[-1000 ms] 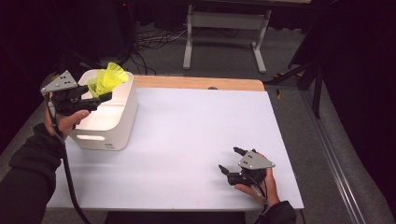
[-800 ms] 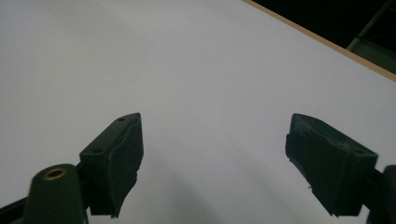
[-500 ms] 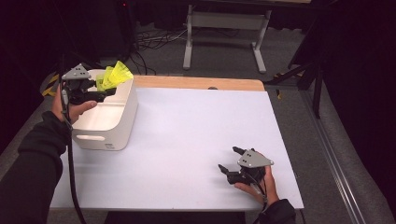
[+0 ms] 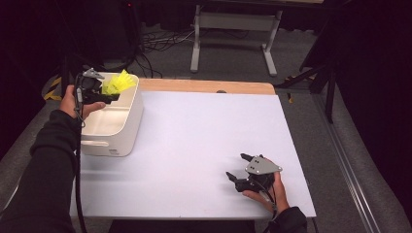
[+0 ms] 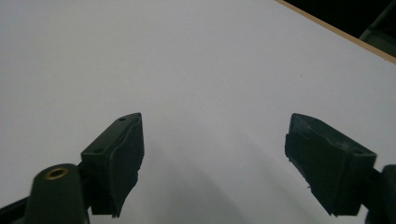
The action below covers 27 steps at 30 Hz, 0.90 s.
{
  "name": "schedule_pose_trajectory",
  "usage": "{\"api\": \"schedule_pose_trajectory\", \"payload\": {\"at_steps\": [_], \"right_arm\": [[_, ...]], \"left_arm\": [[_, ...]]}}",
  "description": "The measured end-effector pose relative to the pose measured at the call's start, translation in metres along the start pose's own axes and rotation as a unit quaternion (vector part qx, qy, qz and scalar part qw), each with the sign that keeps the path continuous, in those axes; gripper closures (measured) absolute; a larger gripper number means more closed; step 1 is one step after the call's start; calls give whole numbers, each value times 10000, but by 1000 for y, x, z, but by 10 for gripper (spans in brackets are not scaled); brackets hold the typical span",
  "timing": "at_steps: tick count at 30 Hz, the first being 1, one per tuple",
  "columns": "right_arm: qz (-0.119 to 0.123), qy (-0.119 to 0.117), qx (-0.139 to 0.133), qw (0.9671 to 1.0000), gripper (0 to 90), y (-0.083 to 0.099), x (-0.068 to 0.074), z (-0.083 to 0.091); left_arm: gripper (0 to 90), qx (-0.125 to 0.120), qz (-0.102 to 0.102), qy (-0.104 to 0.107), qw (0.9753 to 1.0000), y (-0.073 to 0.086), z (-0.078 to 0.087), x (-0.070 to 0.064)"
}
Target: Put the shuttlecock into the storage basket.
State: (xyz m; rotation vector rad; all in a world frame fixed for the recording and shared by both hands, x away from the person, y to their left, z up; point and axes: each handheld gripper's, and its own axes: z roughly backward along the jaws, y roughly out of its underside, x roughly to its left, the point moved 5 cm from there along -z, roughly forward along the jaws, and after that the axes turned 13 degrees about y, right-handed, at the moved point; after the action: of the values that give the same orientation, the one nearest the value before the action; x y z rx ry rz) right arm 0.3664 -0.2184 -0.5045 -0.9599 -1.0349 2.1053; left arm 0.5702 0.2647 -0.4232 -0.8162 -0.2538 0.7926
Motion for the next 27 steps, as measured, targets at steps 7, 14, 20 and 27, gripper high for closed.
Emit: {"api": "schedule_pose_trajectory", "payload": {"at_steps": [7,14,20,27], "right_arm": [[-6,-19,-12,10000,202,0,0,0],[-14,-55,9,10000,204,0,1,-1],[-50,-67,41,10000,205,0,1,-1],[-69,-119,48,9999,205,0,2,-1]], "left_arm": [[484,523,-115,-98,9985,4,-10,-2],[468,912,-326,-39,9953,4,-16,-6],[453,1221,-426,36,9916,7,-23,-9],[376,1423,-430,78,9889,7,-28,-13]]}}
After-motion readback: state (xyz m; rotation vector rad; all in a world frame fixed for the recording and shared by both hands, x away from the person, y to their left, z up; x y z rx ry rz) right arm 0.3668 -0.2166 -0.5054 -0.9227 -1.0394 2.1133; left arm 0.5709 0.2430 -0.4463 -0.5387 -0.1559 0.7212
